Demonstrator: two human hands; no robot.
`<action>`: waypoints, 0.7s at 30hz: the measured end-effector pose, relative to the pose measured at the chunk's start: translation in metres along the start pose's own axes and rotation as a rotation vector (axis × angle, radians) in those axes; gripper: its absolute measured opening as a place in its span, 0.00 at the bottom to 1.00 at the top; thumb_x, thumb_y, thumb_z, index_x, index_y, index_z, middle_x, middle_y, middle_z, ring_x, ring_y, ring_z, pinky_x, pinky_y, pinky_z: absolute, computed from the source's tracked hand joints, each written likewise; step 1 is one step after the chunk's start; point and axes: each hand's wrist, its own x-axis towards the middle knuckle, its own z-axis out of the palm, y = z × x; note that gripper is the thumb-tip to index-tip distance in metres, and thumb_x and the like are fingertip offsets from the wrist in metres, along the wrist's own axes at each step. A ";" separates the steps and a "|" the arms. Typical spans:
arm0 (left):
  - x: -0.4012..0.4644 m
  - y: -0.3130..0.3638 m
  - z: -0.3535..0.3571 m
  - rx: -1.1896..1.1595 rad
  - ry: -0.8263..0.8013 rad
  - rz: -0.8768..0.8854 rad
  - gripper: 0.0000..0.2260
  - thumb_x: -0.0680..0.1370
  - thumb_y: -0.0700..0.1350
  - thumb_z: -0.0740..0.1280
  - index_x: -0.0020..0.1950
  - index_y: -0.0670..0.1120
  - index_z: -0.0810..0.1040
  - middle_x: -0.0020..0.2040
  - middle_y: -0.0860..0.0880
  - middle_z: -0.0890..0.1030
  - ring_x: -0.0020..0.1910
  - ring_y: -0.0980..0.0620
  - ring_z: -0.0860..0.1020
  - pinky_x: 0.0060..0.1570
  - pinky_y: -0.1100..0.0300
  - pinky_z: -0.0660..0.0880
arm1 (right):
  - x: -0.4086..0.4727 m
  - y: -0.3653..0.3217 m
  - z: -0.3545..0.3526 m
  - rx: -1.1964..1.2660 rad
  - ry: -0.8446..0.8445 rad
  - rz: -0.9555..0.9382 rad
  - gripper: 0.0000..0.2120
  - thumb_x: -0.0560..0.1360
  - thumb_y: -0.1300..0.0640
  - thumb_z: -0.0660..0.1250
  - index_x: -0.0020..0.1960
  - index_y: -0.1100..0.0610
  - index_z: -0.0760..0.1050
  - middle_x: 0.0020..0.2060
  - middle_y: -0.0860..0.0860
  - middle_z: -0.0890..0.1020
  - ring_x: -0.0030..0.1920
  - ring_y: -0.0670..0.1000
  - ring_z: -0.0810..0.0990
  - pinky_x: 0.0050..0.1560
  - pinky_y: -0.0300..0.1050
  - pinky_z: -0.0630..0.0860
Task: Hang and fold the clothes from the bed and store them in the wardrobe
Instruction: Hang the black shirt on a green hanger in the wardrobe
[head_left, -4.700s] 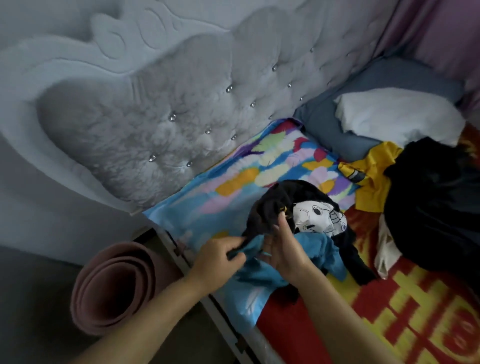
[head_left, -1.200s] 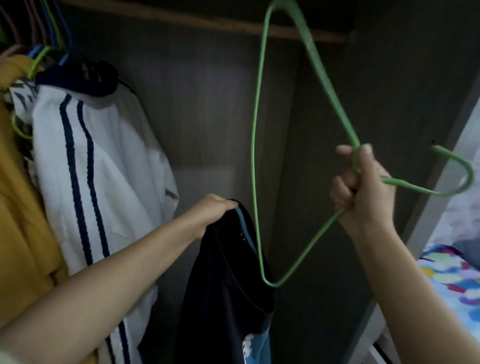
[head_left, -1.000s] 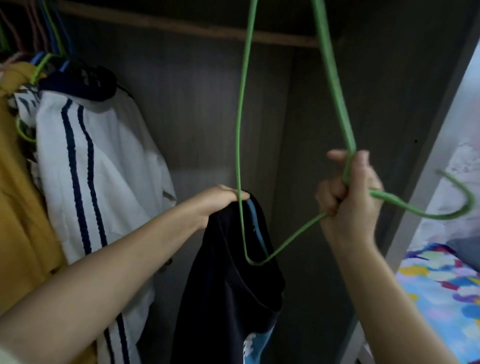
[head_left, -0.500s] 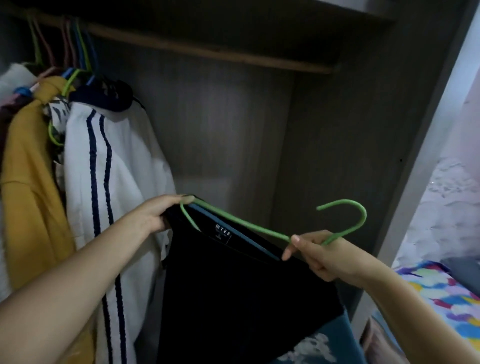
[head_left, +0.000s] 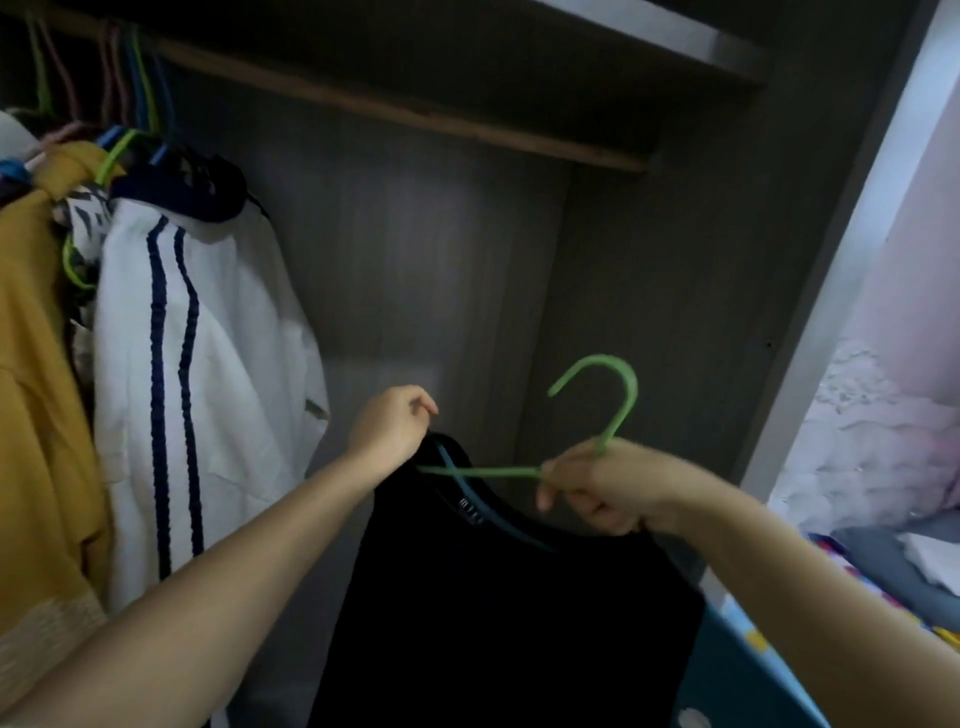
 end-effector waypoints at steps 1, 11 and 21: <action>0.004 -0.003 -0.003 0.021 -0.016 0.003 0.10 0.78 0.40 0.61 0.44 0.50 0.80 0.49 0.47 0.83 0.51 0.47 0.79 0.50 0.56 0.74 | -0.001 -0.005 -0.011 0.055 0.028 -0.013 0.17 0.83 0.55 0.55 0.40 0.59 0.74 0.19 0.45 0.60 0.17 0.41 0.56 0.19 0.27 0.53; 0.016 -0.033 -0.006 -0.226 -0.110 0.167 0.13 0.82 0.43 0.60 0.65 0.43 0.75 0.59 0.45 0.77 0.56 0.52 0.74 0.53 0.66 0.66 | 0.017 -0.032 -0.036 0.005 -0.006 -0.017 0.16 0.83 0.55 0.55 0.42 0.60 0.73 0.21 0.45 0.59 0.18 0.42 0.54 0.18 0.29 0.52; 0.020 -0.129 -0.002 -0.225 -0.104 0.017 0.08 0.81 0.42 0.62 0.50 0.45 0.82 0.37 0.55 0.82 0.43 0.47 0.81 0.36 0.75 0.69 | 0.022 -0.057 -0.073 -0.036 -0.013 -0.085 0.16 0.81 0.54 0.57 0.40 0.61 0.75 0.21 0.47 0.59 0.18 0.42 0.54 0.19 0.28 0.53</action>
